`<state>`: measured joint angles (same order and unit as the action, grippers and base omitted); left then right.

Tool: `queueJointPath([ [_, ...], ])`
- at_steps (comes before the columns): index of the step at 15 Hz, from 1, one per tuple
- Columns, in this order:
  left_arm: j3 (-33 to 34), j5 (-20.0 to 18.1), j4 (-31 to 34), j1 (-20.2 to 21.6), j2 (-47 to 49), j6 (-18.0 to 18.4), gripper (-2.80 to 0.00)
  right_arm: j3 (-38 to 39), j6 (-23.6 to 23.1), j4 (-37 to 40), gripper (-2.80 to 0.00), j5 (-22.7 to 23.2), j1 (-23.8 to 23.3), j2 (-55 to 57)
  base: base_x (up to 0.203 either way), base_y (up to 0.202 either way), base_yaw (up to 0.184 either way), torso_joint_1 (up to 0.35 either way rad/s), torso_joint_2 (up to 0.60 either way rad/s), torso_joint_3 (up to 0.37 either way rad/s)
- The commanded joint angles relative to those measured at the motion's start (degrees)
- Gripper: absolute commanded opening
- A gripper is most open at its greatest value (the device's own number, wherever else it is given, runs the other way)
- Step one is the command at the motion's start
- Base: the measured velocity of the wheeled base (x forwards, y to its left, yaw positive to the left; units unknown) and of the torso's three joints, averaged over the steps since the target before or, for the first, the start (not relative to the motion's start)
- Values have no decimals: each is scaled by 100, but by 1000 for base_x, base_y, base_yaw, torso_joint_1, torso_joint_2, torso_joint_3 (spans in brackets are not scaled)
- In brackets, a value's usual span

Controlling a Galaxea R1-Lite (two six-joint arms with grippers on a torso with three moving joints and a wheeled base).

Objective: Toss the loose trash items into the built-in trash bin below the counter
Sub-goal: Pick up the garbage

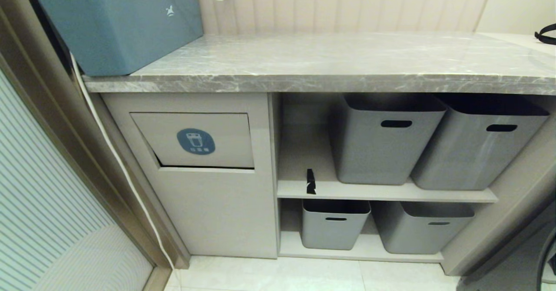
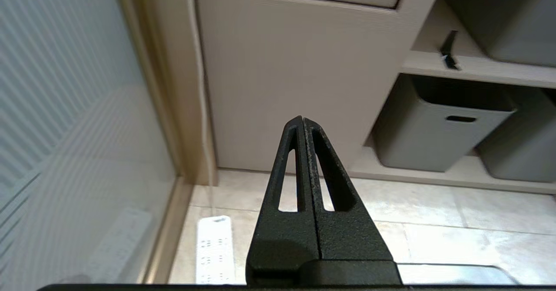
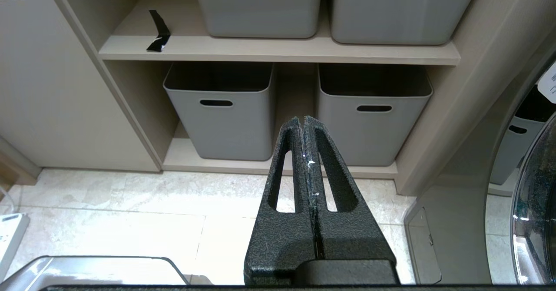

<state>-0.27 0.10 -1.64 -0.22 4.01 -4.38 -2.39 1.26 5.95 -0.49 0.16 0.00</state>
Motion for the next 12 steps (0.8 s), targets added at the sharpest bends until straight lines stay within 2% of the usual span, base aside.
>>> queueJointPath([
  [1,38,24,103,48,-383,23,-280,2,6,3,-280,-4,2,9,0,0,0,0,0,0],
  [12,44,17,103,48,-383,-11,-280,2,-3,3,-280,-4,2,9,0,0,0,0,0,0],
])
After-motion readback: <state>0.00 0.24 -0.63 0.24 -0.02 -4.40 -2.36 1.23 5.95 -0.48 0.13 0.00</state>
